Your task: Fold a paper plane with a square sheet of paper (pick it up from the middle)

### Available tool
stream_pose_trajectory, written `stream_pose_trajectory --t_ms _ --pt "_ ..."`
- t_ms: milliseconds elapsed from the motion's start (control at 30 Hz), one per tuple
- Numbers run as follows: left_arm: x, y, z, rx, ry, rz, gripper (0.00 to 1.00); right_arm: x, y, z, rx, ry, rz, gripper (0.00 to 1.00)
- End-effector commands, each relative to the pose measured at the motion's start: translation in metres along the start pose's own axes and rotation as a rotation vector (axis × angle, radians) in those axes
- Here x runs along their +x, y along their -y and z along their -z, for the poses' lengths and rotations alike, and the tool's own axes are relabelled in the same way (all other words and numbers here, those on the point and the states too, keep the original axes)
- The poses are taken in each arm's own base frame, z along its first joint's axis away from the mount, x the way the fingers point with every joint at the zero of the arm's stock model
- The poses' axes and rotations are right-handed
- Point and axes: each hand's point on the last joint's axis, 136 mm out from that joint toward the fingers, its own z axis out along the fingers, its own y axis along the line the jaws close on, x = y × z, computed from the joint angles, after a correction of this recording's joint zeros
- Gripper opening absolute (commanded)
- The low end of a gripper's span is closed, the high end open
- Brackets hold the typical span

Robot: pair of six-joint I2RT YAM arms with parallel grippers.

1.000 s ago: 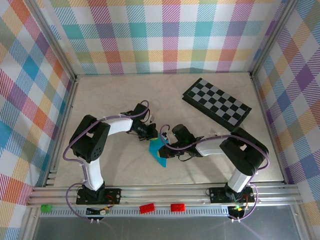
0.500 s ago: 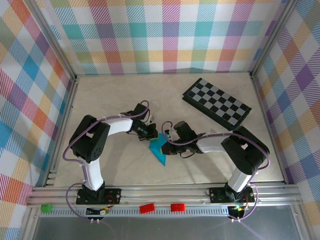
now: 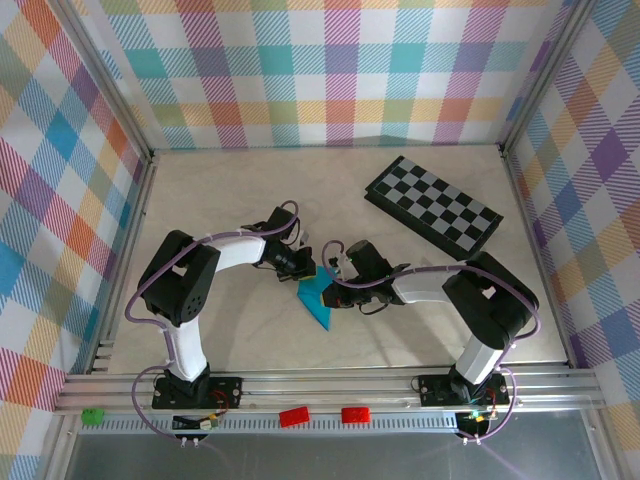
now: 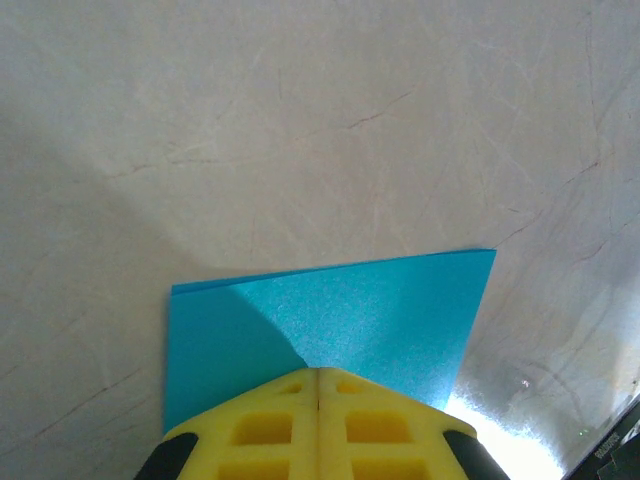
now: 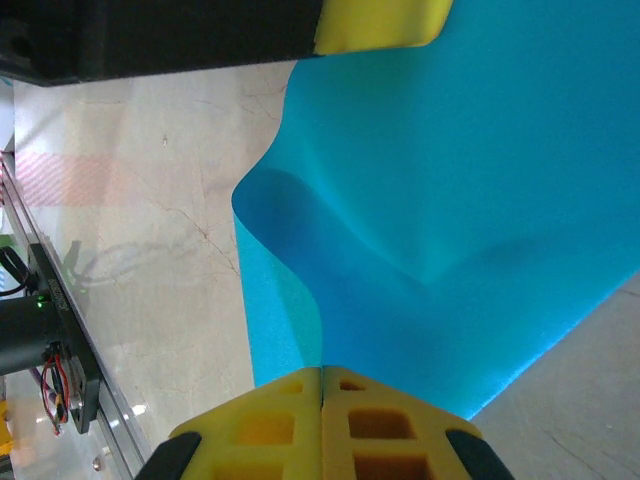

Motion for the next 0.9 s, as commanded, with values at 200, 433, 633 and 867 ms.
stream_pose_trajectory --t_ms 200,433,633,867 --pt "0.0157 -0.025 -0.003 -0.104 -0.031 0.018 0.01 0.0088 0.0059 -0.0077 -0.022 -0.043 -0.015 0.05" --pt "0.0159 -0.025 -0.0028 -0.105 -0.033 0.018 0.01 0.0038 0.0098 -0.0058 0.008 -0.013 -0.012 0.05" --pt "0.0155 -0.0245 -0.0025 -0.104 -0.032 0.017 0.01 0.0009 0.0087 -0.0066 0.008 -0.011 -0.012 0.05" --pt "0.015 -0.0239 -0.0032 -0.102 -0.033 0.016 0.01 0.0062 0.011 -0.0071 0.008 -0.023 -0.022 0.05"
